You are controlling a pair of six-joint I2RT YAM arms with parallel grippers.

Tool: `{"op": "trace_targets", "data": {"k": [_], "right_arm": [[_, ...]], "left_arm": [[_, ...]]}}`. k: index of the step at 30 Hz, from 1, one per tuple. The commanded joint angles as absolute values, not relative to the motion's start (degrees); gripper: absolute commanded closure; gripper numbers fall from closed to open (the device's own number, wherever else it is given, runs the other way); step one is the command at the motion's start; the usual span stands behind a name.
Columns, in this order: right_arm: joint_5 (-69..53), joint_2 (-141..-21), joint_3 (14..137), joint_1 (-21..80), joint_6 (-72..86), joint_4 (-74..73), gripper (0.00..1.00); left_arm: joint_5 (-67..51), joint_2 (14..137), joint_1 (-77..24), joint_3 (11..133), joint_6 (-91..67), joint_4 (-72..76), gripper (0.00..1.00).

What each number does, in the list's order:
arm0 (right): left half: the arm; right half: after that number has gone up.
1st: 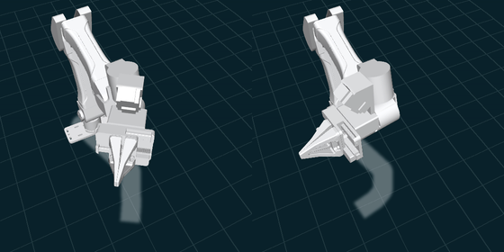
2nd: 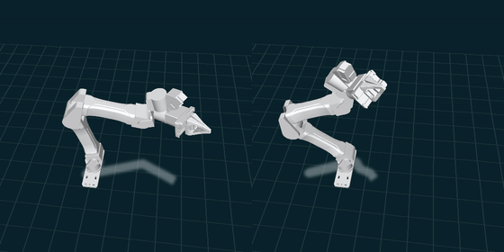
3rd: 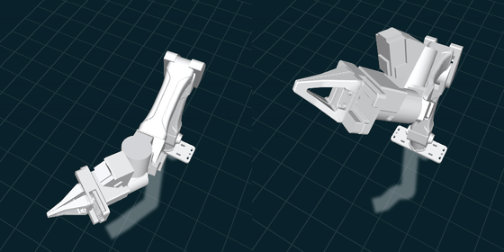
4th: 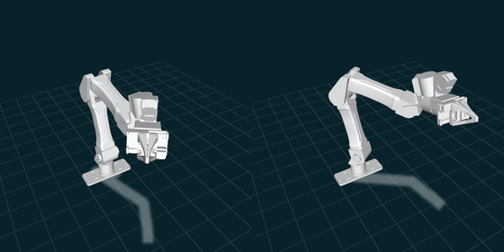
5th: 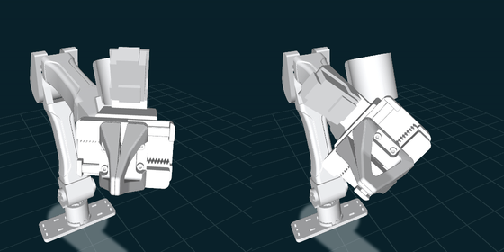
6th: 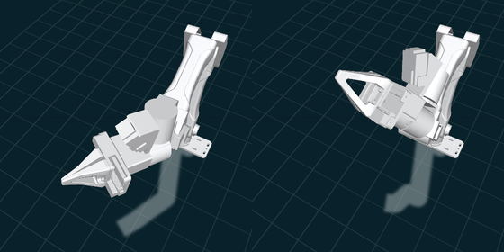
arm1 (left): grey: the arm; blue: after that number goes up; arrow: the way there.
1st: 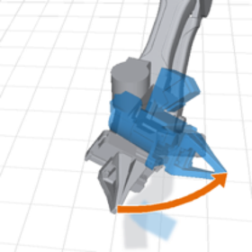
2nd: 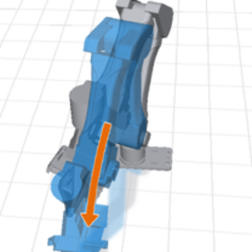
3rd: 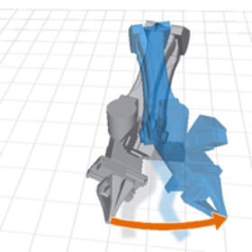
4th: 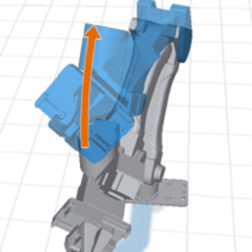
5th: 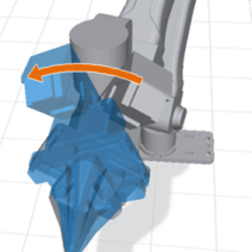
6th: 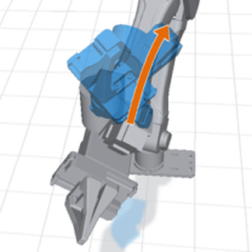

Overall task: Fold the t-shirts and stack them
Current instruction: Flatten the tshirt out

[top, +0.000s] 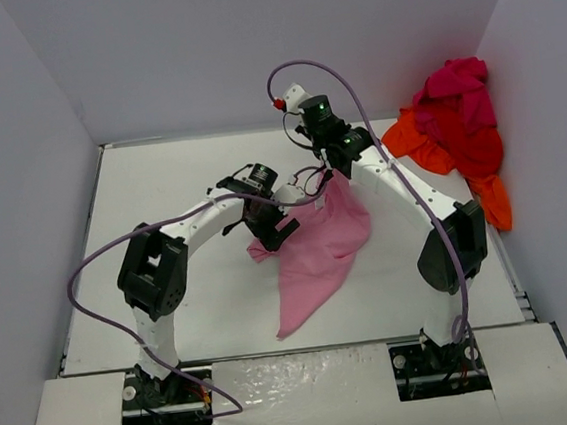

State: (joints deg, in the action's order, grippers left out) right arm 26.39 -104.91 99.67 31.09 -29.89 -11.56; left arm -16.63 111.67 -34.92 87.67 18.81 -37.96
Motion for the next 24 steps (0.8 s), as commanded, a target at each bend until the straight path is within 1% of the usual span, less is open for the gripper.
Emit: {"op": "trace_targets", "data": {"k": [1,9,16,18,22,23,24], "right_arm": [[27.79,-100.11,98.38,30.30,-29.57,-6.83,1.00],[27.42,-98.50,96.19,28.96,-29.28,-5.58,1.00],[26.39,-97.22,94.61,28.65,-29.00,-5.36,1.00],[25.92,-96.82,94.15,28.71,-28.65,-5.42,1.00],[25.12,-95.92,93.41,28.61,-28.89,-5.44,1.00],[24.76,-95.61,93.10,28.62,-29.23,-5.38,1.00],[24.66,-95.32,92.90,28.52,-29.37,-5.43,1.00]], "left_arm": [[-17.74,112.18,-36.85,93.71,18.47,-36.70,0.17],[-18.06,114.54,-40.24,96.46,18.39,-37.20,0.18],[-18.32,116.57,-41.15,98.51,18.81,-38.34,0.18],[-18.46,117.75,-41.22,99.74,18.75,-38.59,0.19],[-19.11,120.03,-41.18,101.00,18.45,-38.31,0.49],[-18.88,120.27,-41.20,101.21,18.26,-38.02,0.55],[-18.35,120.36,-41.16,101.36,17.98,-37.69,0.58]]}}
